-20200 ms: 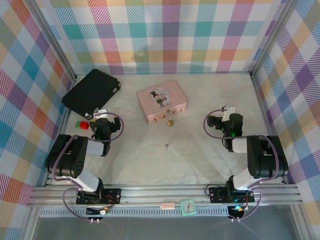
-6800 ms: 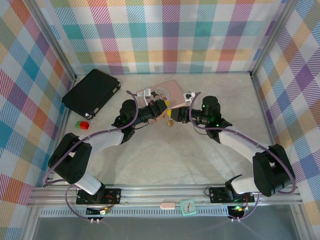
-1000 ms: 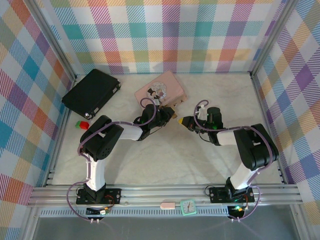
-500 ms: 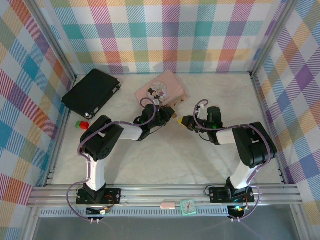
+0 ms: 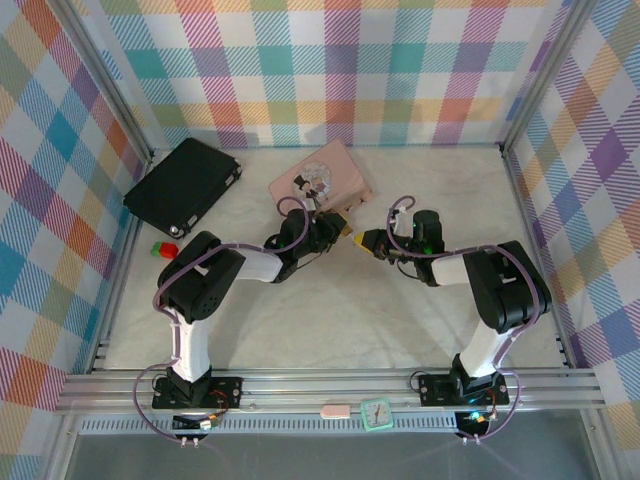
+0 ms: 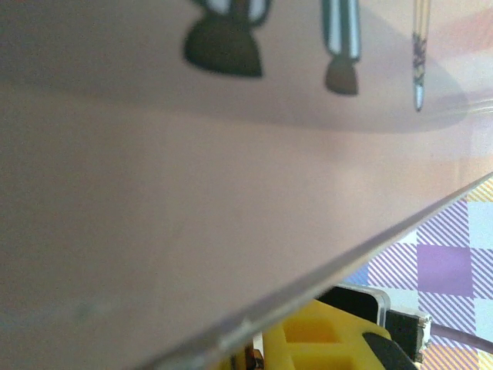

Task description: Unlock the padlock with the key

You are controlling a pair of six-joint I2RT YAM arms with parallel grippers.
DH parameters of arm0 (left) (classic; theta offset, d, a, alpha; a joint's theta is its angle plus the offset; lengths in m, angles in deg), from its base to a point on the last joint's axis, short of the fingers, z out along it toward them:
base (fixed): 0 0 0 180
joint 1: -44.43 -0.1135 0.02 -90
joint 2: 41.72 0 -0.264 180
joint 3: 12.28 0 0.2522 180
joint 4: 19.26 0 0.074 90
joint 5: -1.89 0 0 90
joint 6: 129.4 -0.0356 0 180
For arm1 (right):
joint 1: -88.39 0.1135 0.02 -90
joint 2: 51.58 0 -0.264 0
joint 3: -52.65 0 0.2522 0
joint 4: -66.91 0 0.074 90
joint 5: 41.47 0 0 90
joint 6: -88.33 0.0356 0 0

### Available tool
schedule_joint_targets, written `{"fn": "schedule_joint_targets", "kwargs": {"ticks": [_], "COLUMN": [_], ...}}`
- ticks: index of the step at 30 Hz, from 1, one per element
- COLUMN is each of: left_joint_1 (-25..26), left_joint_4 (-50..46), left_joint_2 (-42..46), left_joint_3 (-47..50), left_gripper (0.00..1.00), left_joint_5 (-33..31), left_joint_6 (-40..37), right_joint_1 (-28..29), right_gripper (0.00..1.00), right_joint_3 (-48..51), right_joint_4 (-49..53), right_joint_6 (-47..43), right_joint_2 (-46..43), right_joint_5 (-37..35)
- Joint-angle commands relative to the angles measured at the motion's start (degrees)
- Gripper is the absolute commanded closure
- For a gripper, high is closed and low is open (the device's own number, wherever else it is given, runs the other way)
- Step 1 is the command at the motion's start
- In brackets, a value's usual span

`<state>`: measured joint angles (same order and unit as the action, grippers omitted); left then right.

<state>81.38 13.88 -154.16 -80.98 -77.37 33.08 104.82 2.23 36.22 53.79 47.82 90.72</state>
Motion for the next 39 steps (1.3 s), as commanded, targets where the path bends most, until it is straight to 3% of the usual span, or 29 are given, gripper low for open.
{"fn": "schedule_joint_targets", "kwargs": {"ticks": [1,13,21,29,39], "left_joint_1": [1.55,2.30,2.54,2.51,2.69], "left_joint_4": [6.01,9.81,9.42,8.74,7.95], "left_joint_2": [2.36,0.93,1.13,0.75,1.26], "left_joint_3": [0.36,-0.08,0.40,-0.39,-0.43], "left_gripper": [1.00,1.00,1.00,1.00,1.00], "left_joint_5": [7.17,6.28,6.31,6.31,5.53], "left_joint_6": [3.29,5.91,5.90,6.25,6.37], "right_joint_1": [-0.50,-0.08,-0.09,2.74,5.85], "right_gripper": [1.00,1.00,1.00,1.00,1.00], "right_joint_3": [-3.21,-2.74,-5.13,-6.38,-5.61], "right_joint_4": [-2.50,-5.66,-8.06,4.10,5.50], "right_joint_6": [1.86,8.32,13.25,-3.92,-7.51], "right_joint_2": [1.59,3.66,4.90,-1.77,-3.72], "right_joint_5": [-0.93,-3.64,-1.30,-4.23,-12.30]}}
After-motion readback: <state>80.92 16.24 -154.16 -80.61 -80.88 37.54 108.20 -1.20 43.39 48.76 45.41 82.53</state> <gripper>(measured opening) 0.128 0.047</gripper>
